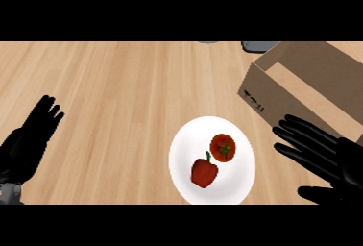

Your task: Pick the tomato from the plate and place it in the cardboard box

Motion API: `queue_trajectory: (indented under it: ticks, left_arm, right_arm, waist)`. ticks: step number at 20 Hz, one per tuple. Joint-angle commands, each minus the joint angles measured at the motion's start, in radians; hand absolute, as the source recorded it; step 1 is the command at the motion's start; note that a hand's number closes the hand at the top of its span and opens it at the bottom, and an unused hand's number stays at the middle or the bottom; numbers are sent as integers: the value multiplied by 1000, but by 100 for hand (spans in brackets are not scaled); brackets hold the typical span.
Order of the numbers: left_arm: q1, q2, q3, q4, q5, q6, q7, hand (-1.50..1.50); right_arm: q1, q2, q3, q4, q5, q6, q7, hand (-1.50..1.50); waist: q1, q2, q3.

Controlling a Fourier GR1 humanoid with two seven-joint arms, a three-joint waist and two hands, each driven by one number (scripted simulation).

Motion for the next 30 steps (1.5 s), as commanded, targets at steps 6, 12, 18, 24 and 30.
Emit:
queue_trajectory:
  ticks: [6, 12, 18, 24, 30]
  left_arm:
    - [17, -45, -21, -26, -37, 0, -1, 0]
    - [-90, -76, 25, 86, -70, -29, 3, 0]
    - [-71, -80, 72, -3, -74, -64, 102, 0]
    - [50, -119, 93, -106, -109, -90, 89, 0]
    - [-55, -108, 178, -17, -108, -149, 127, 0]
  right_arm:
    - [-12, 78, 229, -224, 305, 213, 500, -150]
    - [-89, 170, 251, -144, 344, 341, 560, -150]
    - [-54, 236, 267, -84, 446, 323, 533, -150]
    - [-22, 251, 249, -27, 495, 302, 460, -150]
    - [-83, 285, 192, 62, 511, 270, 359, -150]
  waist:
    - [19, 6, 2]
    - [15, 9, 3]
    - [17, 8, 3]
    - [21, 7, 4]
    - [19, 8, 3]
